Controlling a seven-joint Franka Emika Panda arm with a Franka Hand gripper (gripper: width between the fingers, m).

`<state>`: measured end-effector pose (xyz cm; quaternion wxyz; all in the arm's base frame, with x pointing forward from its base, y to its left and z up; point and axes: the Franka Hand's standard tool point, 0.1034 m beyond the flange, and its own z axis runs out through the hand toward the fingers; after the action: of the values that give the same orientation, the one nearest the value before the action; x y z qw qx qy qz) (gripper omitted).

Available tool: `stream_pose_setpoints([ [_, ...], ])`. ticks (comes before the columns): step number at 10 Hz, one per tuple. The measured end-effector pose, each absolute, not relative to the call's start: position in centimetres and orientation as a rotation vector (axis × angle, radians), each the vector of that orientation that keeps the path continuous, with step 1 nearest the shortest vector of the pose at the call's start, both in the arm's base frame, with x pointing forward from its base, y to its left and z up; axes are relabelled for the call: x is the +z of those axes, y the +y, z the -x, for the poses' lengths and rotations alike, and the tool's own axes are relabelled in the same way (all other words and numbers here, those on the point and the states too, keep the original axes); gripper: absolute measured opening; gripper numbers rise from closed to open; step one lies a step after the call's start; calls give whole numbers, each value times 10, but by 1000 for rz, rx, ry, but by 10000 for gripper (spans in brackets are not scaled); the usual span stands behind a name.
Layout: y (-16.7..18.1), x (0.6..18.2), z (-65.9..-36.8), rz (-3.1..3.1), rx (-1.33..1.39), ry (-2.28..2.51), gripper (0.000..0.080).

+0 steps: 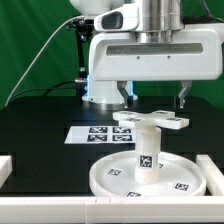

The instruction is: Assemble round table

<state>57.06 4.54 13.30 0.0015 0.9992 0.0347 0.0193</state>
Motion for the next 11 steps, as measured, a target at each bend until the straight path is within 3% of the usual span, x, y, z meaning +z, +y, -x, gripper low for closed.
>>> stream_pose_setpoints([
  [3,43,131,-569,-3121,63,246,649],
  [11,41,121,-557,-3157,-37,18,649],
])
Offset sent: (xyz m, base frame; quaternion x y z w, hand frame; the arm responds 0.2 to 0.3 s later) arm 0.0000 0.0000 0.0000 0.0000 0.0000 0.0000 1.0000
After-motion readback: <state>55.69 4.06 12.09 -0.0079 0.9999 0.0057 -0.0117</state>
